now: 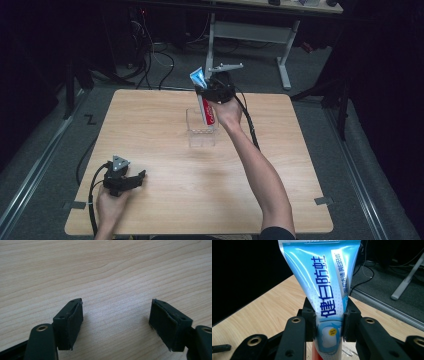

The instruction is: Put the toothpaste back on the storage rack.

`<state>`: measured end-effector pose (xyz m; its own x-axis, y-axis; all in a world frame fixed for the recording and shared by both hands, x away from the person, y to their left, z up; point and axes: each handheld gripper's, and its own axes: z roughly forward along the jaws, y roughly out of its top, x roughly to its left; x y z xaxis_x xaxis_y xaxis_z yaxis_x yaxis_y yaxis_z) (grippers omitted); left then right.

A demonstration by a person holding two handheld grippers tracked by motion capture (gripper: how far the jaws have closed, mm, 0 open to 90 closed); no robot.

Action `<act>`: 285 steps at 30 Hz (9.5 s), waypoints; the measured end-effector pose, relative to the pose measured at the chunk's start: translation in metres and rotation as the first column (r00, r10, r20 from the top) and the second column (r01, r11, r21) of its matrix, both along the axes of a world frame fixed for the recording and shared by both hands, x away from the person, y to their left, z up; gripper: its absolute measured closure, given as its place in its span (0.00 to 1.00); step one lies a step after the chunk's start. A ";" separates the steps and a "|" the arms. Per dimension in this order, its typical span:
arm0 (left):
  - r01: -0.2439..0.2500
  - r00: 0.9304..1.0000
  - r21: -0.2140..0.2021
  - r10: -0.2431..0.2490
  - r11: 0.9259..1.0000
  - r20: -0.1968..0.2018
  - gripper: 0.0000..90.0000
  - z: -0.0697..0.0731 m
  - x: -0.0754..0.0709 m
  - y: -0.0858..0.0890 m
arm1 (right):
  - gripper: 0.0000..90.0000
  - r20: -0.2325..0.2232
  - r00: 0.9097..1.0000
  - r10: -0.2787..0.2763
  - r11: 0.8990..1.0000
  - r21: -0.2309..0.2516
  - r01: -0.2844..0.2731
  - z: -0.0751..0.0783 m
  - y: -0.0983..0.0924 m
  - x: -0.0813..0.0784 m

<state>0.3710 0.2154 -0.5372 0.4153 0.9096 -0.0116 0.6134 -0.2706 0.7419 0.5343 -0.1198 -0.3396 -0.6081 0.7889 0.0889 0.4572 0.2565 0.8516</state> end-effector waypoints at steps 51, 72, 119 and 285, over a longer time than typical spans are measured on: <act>0.001 1.000 0.001 -0.001 1.000 0.000 0.31 0.000 0.000 0.000 | 0.76 -0.056 0.997 -0.062 0.998 -0.016 0.061 -0.039 -0.005 0.015; 0.001 1.000 0.000 -0.001 1.000 0.000 0.31 0.000 0.000 0.000 | 0.76 -0.080 0.994 -0.073 0.997 -0.016 0.072 -0.055 -0.010 0.012; 0.000 1.000 0.001 0.000 1.000 0.001 0.31 0.000 0.000 0.000 | 0.74 -0.143 0.987 -0.079 0.997 -0.022 0.077 -0.083 -0.016 0.008; -0.004 1.000 0.000 0.004 1.000 0.000 0.31 0.000 -0.001 0.000 | 0.55 0.005 0.976 -0.219 0.951 0.223 0.212 -0.068 -0.176 -0.153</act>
<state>0.3701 0.2151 -0.5371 0.4112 0.9114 -0.0120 0.6146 -0.2676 0.7421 0.3812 -0.2953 -0.4079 -0.4308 0.8642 0.2601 0.4552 -0.0408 0.8895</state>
